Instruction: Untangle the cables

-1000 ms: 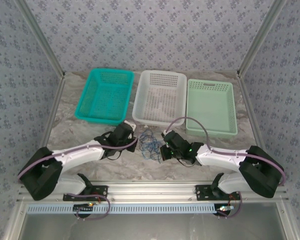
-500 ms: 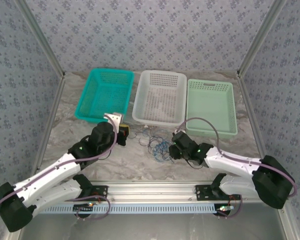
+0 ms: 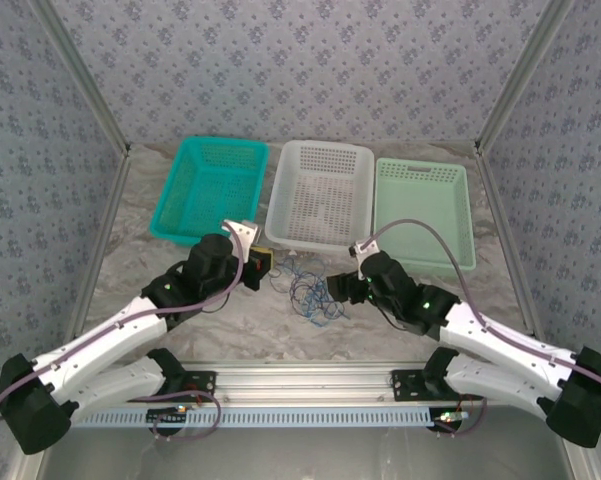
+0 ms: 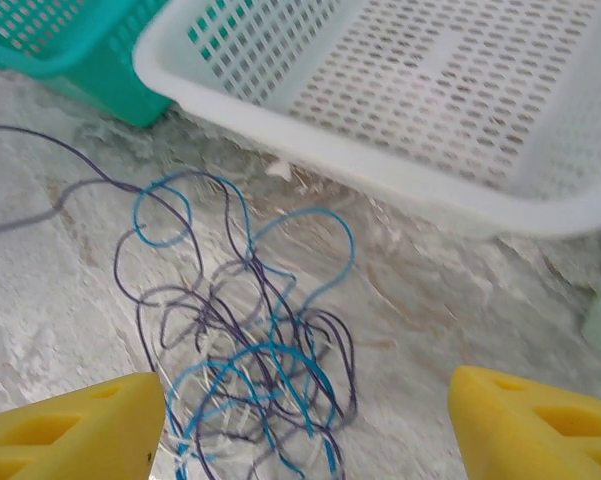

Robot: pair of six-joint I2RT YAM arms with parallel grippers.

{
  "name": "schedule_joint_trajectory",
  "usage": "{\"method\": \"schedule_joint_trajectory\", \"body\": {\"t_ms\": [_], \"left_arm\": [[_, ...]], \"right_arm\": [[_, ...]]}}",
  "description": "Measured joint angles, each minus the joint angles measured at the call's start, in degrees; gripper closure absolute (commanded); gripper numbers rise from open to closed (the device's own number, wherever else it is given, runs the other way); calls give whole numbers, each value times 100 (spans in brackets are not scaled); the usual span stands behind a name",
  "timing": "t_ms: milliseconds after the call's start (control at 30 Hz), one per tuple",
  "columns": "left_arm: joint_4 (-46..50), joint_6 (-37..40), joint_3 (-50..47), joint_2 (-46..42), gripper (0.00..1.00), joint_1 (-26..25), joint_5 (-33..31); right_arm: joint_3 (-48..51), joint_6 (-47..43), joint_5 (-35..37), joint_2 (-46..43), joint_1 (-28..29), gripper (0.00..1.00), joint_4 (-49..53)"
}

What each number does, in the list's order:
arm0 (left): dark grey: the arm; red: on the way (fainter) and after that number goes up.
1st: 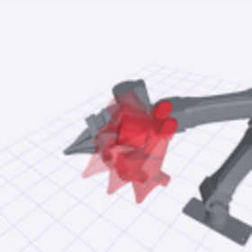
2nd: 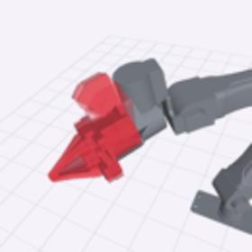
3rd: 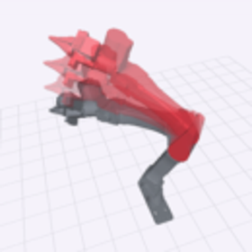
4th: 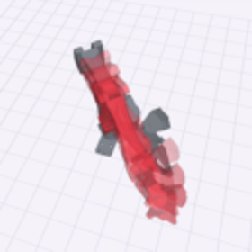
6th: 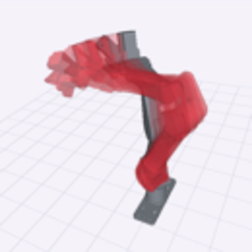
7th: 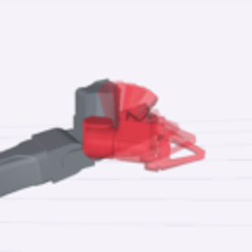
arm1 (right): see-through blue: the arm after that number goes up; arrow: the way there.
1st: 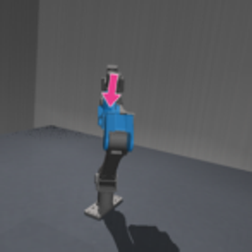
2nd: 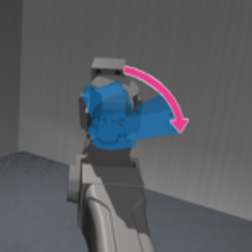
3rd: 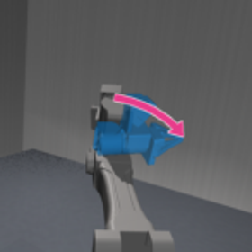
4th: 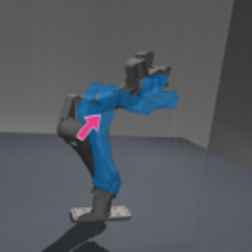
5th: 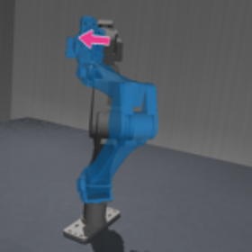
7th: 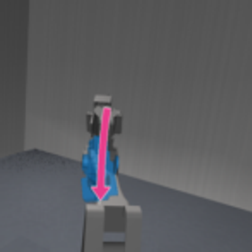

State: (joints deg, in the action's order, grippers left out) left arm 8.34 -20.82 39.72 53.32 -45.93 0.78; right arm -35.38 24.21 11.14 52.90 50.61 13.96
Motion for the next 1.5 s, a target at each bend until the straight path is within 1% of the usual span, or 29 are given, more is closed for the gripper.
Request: {"method": "schedule_joint_trajectory", "body": {"t_ms": [267, 467, 700, 1000, 1167, 1333, 1500], "left_arm": [[-216, 87, 0, -2, 100, -37, 468], [-258, 111, 0, -7, 100, -37, 640], [-391, 127, 0, -9, 100, -37, 756], [-240, 114, -13, -177, 100, 13, 540], [-111, 76, -15, -278, 100, 52, 363], [-35, 66, -20, -463, 100, 39, 299], [-111, 63, -13, -619, 100, -37, 380]], "right_arm": [[-264, -280, -761, 1113, -87, 21, -1233], [-295, -398, -1259, 1377, -85, 21, -2063], [-649, -522, -1637, 1821, -81, 22, -2544], [-721, -590, -1858, 2192, -87, 24, -3029], [-782, -605, -1998, 2430, -87, 26, -3316], [-796, -605, -2105, 2479, -87, 26, -3445], [-776, -605, -2105, 2594, -98, 27, -3451]]}}
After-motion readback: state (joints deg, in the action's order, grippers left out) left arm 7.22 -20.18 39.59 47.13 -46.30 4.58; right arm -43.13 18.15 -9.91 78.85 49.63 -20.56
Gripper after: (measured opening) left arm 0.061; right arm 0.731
